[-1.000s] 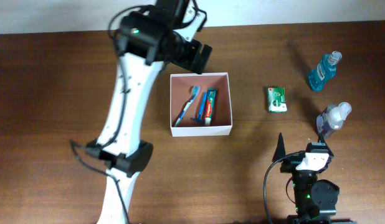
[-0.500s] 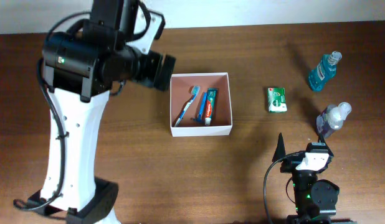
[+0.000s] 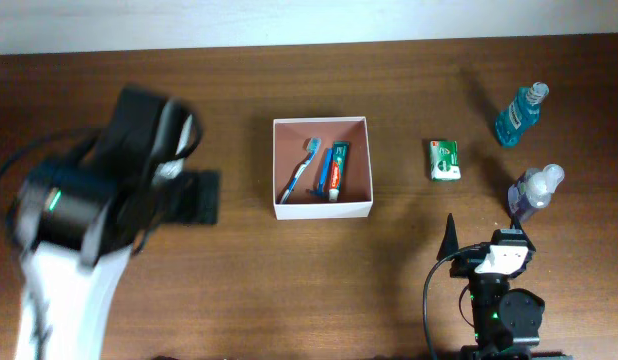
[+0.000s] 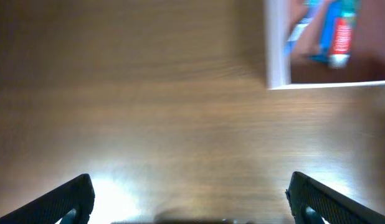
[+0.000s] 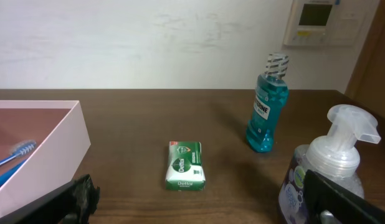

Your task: Pack container

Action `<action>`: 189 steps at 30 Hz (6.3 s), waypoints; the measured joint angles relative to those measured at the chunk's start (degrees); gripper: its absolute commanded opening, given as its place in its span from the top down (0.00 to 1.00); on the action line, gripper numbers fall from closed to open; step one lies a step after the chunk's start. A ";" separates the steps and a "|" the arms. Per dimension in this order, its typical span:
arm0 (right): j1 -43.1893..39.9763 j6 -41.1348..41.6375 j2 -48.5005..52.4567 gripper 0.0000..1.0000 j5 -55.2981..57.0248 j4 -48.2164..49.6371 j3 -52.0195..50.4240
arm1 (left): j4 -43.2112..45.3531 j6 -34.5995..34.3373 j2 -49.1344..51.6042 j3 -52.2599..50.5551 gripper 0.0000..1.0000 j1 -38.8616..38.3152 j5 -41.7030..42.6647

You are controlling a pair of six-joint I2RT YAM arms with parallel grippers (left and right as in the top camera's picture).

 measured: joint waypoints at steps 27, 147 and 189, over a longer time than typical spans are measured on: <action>0.04 -0.02 0.00 0.02 0.00 0.00 0.00 | 27.43 -4.57 -15.96 -33.75 0.01 8.20 -9.20; 0.13 -1.05 110.03 0.02 -9.64 -46.47 83.23 | 28.24 -4.57 -7.98 -33.90 0.01 8.20 -9.38; -3.15 -1.36 117.22 0.01 -8.92 -38.47 83.27 | 28.24 -4.57 -7.98 -33.90 0.01 8.20 -9.40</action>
